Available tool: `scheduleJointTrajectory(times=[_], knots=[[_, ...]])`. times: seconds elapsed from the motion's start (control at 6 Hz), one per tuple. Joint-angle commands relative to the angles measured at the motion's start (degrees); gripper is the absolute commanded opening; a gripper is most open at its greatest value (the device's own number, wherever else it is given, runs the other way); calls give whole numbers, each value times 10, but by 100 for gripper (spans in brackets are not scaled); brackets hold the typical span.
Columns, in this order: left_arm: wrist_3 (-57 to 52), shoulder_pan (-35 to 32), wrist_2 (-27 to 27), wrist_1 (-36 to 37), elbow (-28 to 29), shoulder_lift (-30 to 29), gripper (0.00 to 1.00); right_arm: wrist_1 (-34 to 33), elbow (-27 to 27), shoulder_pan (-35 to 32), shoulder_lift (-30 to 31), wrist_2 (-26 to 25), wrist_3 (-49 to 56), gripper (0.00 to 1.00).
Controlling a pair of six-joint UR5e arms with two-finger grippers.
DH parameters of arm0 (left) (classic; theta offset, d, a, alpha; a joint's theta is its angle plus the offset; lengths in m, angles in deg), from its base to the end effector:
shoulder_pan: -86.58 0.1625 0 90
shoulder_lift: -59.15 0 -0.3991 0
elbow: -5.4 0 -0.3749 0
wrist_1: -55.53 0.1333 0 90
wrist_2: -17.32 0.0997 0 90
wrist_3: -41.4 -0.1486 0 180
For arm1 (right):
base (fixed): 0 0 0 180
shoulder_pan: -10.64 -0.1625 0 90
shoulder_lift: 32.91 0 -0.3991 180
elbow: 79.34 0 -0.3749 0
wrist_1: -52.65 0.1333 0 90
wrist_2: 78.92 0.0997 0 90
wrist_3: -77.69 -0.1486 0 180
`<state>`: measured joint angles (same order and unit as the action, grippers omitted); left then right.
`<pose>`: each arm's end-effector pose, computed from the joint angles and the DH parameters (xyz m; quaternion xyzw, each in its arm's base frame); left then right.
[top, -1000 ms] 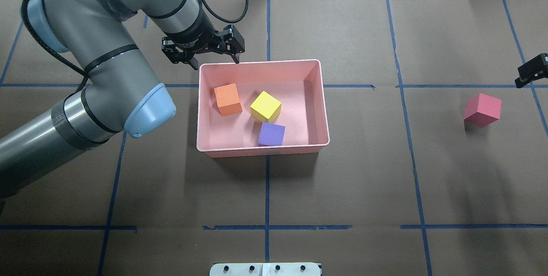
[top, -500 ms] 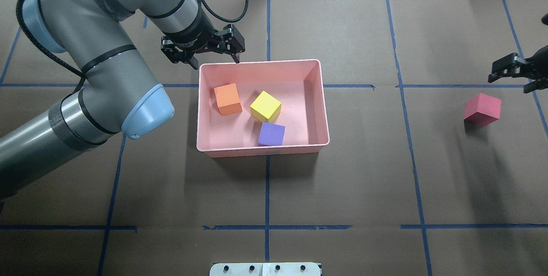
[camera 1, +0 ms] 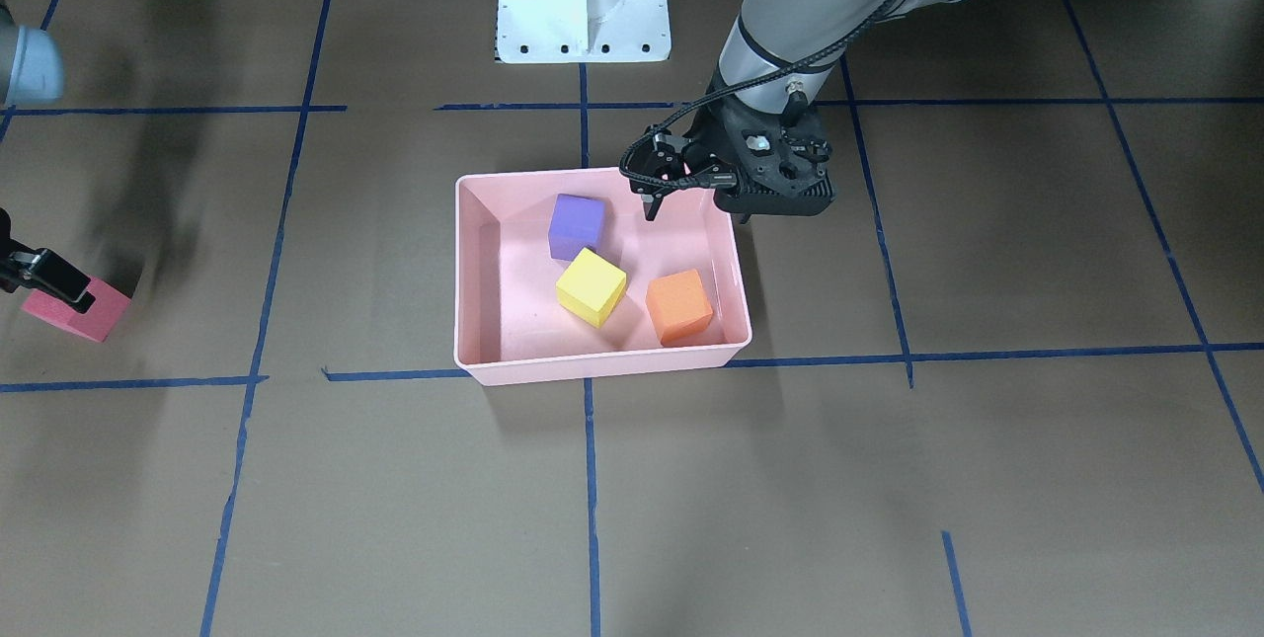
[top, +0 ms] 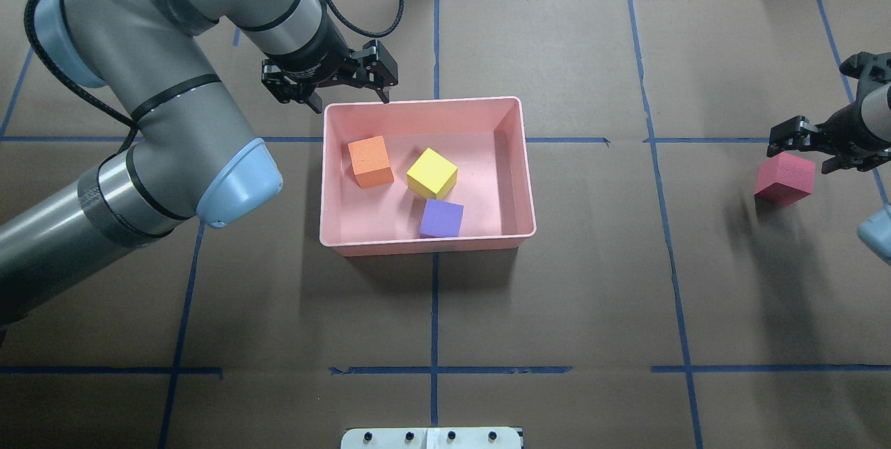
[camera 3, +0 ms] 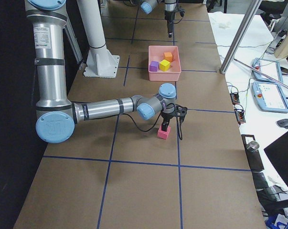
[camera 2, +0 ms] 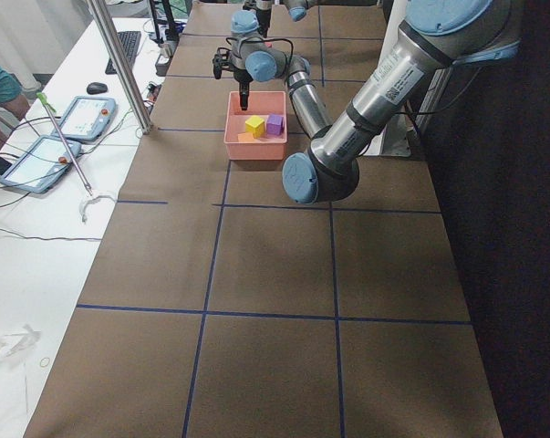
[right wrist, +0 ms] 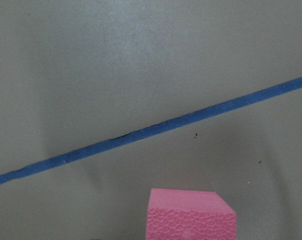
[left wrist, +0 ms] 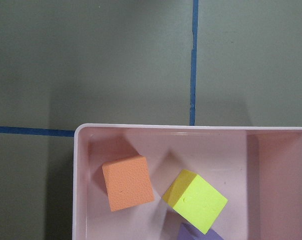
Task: Place blocks into pink bin with both arms
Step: 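Lower the right gripper onto the pink cube and close it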
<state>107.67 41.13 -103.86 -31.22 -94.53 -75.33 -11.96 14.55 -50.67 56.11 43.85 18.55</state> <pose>0.4224 -0.5094 0.1445 0.0365 0.4800 -0.0497 0.8751 -0.2078 -0.4898 0.5874 -0.0085 -0.3698 0.1722 0.9130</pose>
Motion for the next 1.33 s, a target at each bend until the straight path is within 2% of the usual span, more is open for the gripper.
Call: scheduleJointTrajectory(times=[0.0, 0.33, 0.5, 0.67, 0.83, 1.0, 1.17], knots=[[0, 0, 1, 0, 0, 0, 100, 1, -13, 23, 7, -24, 2, 99], [-1, 0, 1, 0, 0, 0, 100, 2, -22, 44, 5, -33, 6, 97], [-1, 0, 2, 0, 0, 3, 100, 1, -21, 44, 1, -32, 9, 29], [-1, 0, 2, 0, 0, 4, 100, 0, 0, 42, -1, -33, 18, 5], [-1, 0, 0, 0, -6, 7, 100, -15, 38, 31, -2, -24, 19, 5], [-6, 0, -3, 1, -33, 35, 100, -81, 101, 24, -12, -22, 19, 5], [-27, -5, -5, 3, -65, 80, 100, -190, 144, 23, -80, -27, 18, 5]])
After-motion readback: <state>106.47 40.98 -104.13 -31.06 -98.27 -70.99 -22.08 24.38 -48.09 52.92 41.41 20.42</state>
